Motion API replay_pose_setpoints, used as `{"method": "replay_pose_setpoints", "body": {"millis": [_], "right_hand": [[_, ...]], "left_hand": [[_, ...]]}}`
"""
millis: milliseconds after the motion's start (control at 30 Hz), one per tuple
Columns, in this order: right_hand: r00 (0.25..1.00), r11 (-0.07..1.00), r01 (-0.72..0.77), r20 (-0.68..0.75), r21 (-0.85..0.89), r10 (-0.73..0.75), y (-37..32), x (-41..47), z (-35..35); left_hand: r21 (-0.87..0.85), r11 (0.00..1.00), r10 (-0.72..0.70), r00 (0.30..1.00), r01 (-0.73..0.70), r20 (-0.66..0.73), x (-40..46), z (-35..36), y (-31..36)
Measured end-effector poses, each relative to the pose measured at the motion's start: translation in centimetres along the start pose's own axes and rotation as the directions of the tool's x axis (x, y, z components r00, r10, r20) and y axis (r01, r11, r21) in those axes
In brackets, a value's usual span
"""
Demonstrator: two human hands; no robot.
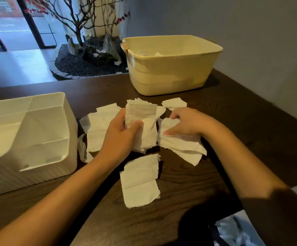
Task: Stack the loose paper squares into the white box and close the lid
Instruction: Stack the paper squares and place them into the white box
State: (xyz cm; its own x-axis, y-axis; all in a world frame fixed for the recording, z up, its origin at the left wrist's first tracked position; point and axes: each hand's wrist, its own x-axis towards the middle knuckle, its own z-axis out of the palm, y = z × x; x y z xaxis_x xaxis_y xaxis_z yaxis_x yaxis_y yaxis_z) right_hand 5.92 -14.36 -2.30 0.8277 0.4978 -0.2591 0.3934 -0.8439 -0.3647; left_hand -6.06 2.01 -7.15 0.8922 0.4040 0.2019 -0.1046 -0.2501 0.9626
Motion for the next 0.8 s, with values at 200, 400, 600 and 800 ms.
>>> {"method": "replay_pose_setpoints", "body": {"millis": [200, 400, 600, 800], "right_hand": [[0.974, 0.867, 0.075, -0.221, 0.492, 0.041, -0.9, 0.0, 0.7], [0.982, 0.691, 0.138, -0.191, 0.710, 0.000, -0.3, -1.3, 0.0], [0.977, 0.836, 0.202, -0.165, 0.510, -0.135, 1.2, -2.0, -0.1], [0.965, 0.954, 0.184, -0.226, 0.237, -0.130, 1.0, -2.8, 0.1]], "left_hand": [[-0.036, 0.998, -0.046, 0.998, 0.044, -0.047, -0.1, -0.7, -0.3], [-0.056, 0.996, -0.071, 0.996, 0.068, -0.047, 0.0, -0.7, -0.4], [-0.041, 0.996, -0.078, 0.996, 0.077, -0.031, 0.1, -0.7, -0.6], [-0.014, 0.997, -0.076, 0.997, 0.076, -0.016, -0.1, -0.7, -0.6]]}}
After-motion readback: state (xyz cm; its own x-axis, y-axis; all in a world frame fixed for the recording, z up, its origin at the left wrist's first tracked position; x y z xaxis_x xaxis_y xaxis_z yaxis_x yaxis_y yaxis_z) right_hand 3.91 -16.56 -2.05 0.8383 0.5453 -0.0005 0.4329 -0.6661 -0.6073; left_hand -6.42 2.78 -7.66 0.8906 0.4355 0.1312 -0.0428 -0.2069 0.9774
